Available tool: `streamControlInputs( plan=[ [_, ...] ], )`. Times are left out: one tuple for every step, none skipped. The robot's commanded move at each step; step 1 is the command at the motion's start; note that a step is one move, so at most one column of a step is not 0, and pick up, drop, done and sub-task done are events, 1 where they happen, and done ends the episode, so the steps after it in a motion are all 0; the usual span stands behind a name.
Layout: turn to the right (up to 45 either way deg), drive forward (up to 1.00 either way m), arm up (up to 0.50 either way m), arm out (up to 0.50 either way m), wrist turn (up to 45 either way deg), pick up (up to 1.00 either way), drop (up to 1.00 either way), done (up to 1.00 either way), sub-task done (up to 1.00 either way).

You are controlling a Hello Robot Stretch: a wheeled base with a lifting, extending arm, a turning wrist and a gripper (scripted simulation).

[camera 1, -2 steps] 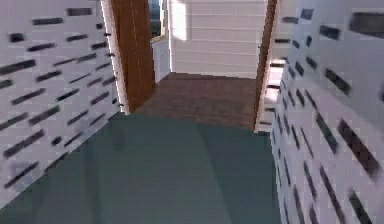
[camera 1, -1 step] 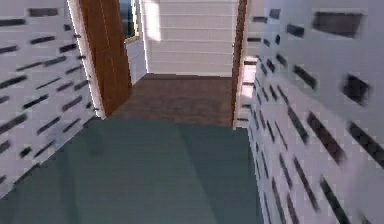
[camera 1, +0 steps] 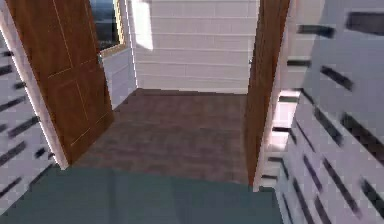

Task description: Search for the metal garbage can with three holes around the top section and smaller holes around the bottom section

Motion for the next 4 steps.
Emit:
streamControlInputs(
  plan=[
    [0.0,1.0,0.0,0.0,0.0,0.0,0.0,0.0,0.0],
    [3.0,0.0,0.0,0.0,0.0,0.0,0.0,0.0,0.0],
    [0.0,1.0,0.0,0.0,0.0,0.0,0.0,0.0,0.0],
    [3.0,0.0,0.0,0.0,0.0,0.0,0.0,0.0,0.0]
  ],
)
